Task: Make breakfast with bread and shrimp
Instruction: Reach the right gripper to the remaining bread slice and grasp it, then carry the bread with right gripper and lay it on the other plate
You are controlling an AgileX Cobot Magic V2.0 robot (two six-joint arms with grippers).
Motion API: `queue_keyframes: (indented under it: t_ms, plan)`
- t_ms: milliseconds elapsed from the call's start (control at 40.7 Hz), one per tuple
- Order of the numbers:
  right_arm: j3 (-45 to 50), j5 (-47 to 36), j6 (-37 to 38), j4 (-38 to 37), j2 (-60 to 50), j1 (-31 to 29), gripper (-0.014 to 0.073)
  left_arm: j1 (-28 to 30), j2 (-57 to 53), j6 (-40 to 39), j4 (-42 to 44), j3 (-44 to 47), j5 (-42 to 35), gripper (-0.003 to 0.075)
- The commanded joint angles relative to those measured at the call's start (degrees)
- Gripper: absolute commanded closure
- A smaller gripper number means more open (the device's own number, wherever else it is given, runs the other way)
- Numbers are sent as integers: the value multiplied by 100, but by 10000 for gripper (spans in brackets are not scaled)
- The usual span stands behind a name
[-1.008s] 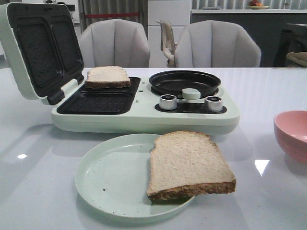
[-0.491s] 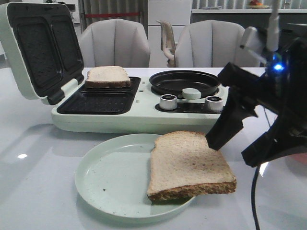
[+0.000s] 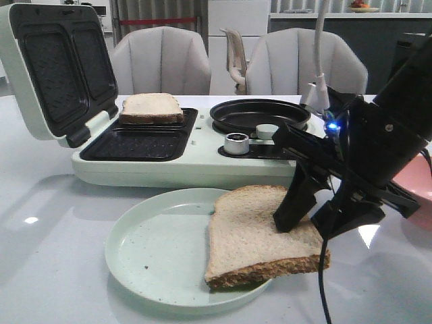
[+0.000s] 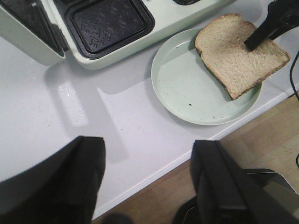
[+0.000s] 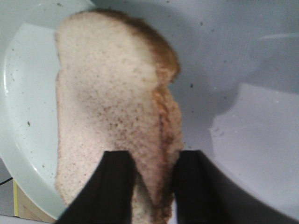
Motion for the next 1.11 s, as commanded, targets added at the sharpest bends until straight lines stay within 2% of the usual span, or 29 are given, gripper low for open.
queue_keyframes:
  t_ms: [0, 98, 221, 344, 541, 836, 1081]
  plan:
    - [-151, 217, -139, 88, -286, 14, 410, -32, -15, -41, 146, -146, -360, 267]
    - [-151, 285, -139, -30, -505, 14, 496, -32, -15, -41, 208, -146, -337, 267]
    - [-151, 290, -139, -78, -1005, 14, 550, -32, -15, -41, 235, -146, -337, 267]
    - [-168, 414, -139, -44, -1693, 14, 550, -32, -15, -41, 244, -146, -337, 267]
    - [-648, 227, -270, 573, -2277, 214, 550, -32, -15, -41, 354, -146, -360, 267]
    - [-1684, -1266, -1309, 1744, -1244, 1081, 550, -32, -15, -41, 378, -146, -390, 267]
    - [-2963, -1187, -1389, 2369, 335, 1184, 549, -32, -15, -41, 378, -146, -390, 267]
